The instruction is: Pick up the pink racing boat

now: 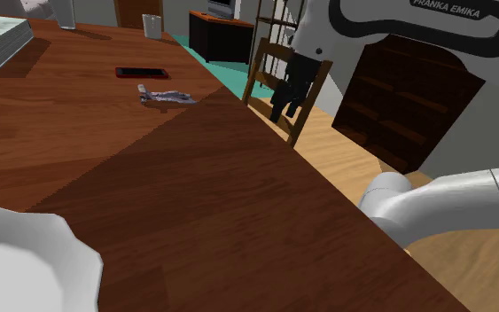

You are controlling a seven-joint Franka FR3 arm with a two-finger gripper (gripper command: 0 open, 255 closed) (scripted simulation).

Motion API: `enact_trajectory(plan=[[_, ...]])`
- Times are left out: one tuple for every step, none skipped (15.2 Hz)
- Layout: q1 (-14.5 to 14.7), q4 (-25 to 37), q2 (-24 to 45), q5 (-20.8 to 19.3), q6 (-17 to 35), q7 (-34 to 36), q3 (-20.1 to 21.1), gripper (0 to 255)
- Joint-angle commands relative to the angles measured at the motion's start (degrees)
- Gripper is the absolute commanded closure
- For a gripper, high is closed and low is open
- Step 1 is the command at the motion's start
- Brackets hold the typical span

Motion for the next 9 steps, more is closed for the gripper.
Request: enact_trajectory(plan=[[0.0, 0.0, 0.0, 0.0, 0.0, 0.0, 0.0, 0], [0.8, 2.1, 2.7, -0.2, 0.3, -2.1, -0.4, 0], [1.7, 4.2, 5.4, -0.3, 0.5, -4.1, -0.7, 0], [2.6, 6.4, 8.0, -0.4, 0.6, -6.1, -1.1, 0], [3.4, 8.7, 10.6, -0.5, 0.7, -8.1, -1.3, 0], [4.2, 11.0, 13.1, -0.5, 0.6, -10.0, -1.6, 0], [5.0, 13.4, 15.7, -0.5, 0.4, -12.0, -1.7, 0], [5.7, 15.9, 18.2, -0.5, 0.1, -13.9, -1.9, 0], [6.4, 18.4, 20.7, -0.4, -0.3, -15.8, -1.9, 0]])
